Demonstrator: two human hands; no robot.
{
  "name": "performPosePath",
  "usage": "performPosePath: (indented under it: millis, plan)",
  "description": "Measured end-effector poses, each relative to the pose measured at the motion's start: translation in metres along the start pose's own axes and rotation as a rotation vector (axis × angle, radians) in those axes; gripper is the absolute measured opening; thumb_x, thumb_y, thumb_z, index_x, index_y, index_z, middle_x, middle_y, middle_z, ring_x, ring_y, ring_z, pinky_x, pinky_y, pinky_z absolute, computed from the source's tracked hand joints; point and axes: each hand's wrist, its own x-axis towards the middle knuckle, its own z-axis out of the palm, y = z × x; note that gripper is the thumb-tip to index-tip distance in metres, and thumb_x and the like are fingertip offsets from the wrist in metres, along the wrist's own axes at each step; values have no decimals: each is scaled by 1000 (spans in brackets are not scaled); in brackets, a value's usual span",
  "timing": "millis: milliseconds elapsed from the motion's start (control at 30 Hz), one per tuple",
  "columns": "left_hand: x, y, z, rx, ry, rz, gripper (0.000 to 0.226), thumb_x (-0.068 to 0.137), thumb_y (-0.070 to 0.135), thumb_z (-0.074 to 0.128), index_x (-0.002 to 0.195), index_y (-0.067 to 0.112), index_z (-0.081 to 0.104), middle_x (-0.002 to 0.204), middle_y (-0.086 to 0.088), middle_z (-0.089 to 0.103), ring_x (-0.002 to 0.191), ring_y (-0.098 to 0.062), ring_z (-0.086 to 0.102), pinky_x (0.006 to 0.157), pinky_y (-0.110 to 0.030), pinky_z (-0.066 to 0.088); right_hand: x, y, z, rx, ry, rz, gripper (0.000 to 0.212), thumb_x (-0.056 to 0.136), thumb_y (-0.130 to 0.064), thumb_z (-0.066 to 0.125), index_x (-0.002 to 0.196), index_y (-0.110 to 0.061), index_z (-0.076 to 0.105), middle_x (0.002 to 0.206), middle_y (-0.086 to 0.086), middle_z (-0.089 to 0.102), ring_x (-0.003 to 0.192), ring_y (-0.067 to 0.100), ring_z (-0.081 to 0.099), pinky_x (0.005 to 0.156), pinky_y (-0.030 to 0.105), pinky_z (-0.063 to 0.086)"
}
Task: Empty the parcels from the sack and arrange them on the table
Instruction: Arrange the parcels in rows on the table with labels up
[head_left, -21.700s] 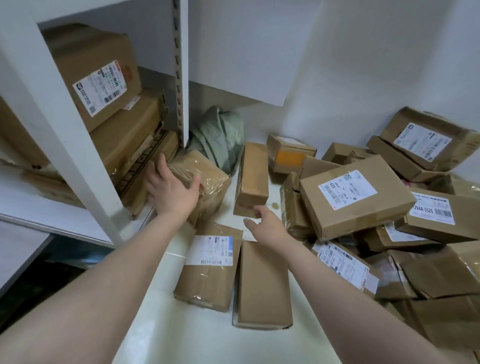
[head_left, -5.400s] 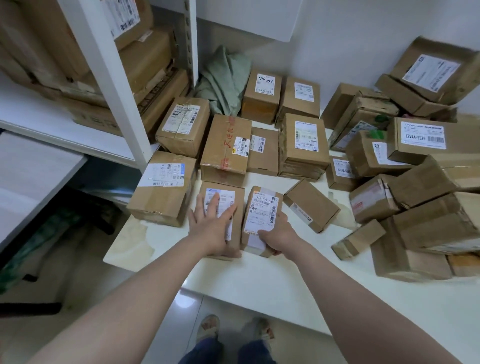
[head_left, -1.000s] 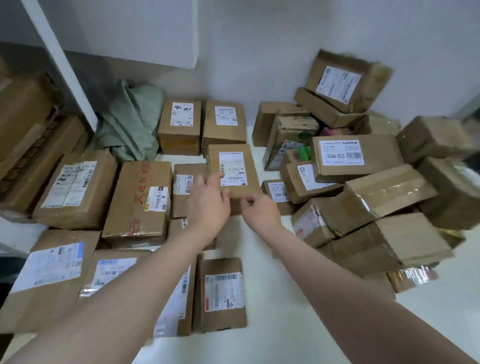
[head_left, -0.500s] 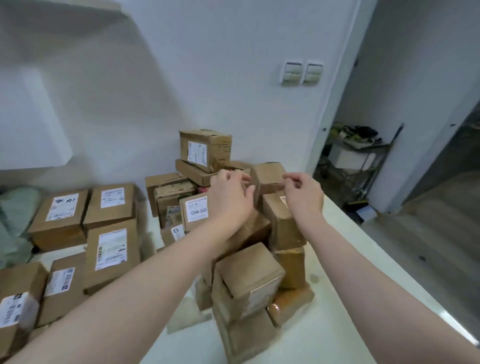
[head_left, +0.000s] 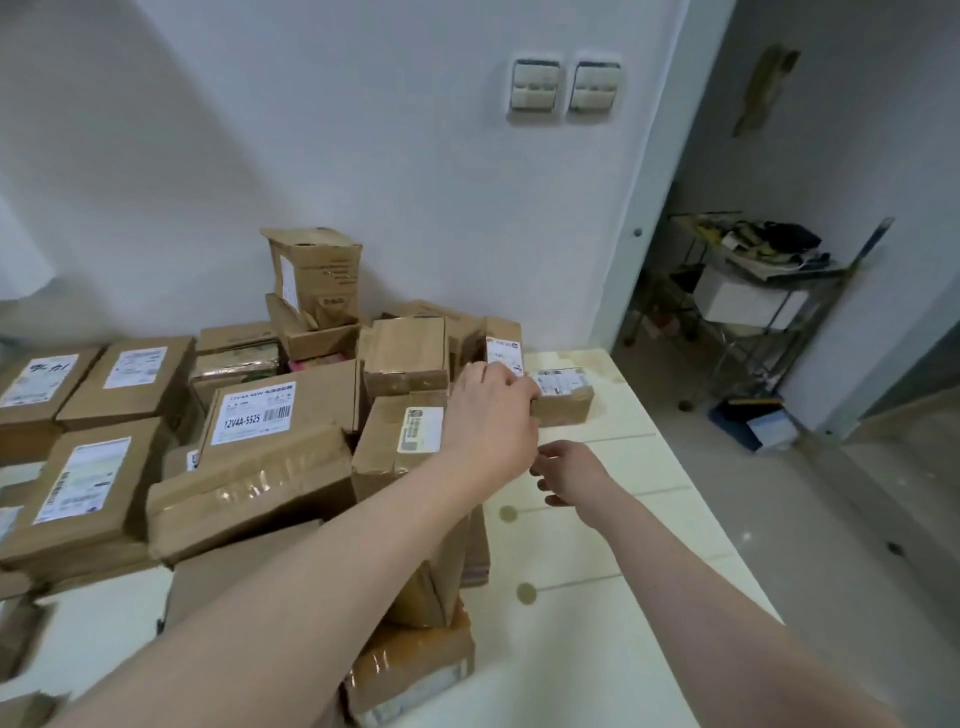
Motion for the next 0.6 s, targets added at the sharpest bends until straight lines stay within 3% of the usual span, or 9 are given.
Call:
performPosePath:
  millis: [100, 200, 300, 433, 500, 600]
  plan:
    - [37, 14, 21, -133, -112, -82, 39, 96, 30, 50, 135, 29, 50, 136, -2, 47, 128, -24, 35, 101, -33, 35, 28, 12, -18, -61, -31, 19, 22, 92, -21, 53, 109, -15, 64, 100, 7, 64, 81, 21, 59, 59, 27, 51]
    - [77, 25, 52, -287, -226, -248, 49, 94, 31, 52, 142, 27, 41, 139, -8, 41, 129, -29, 35, 97, -40, 45, 60, 31, -42, -179, 39, 74, 34, 93, -28, 56, 124, -15, 57, 108, 6, 61, 86, 23, 59, 79, 35, 56]
    - [111, 32, 92, -435, -252, -489, 56, 92, 30, 57, 142, 19, 35, 141, -14, 34, 129, -33, 34, 100, -39, 40, 95, 50, -66, -321, 69, 124, 52, 92, -34, 59, 138, -14, 45, 131, 7, 55, 98, 21, 53, 96, 38, 50]
    - [133, 31, 144, -427, -257, -700, 62, 89, 30, 63, 140, 17, 31, 141, -17, 31, 128, -33, 30, 101, -38, 36, 148, 60, -86, -470, 76, 99, 80, 87, -38, 66, 151, -16, 23, 150, 10, 32, 132, 34, 40, 107, 44, 38]
    - [146, 24, 163, -414, -255, -732, 72, 89, 32, 64, 146, 17, 23, 143, -18, 27, 131, -34, 27, 104, -40, 34, 178, 62, -89, -490, 9, 62, 89, 85, -37, 70, 153, -17, 16, 153, 9, 25, 136, 35, 35, 109, 46, 36]
    - [169, 10, 182, -429, -204, -772, 84, 87, 35, 67, 151, 15, 15, 146, -19, 23, 135, -35, 22, 111, -39, 26, 222, 64, -85, -640, -247, 7, 99, 81, -42, 74, 153, -16, 11, 154, 8, 21, 138, 32, 32, 111, 42, 34]
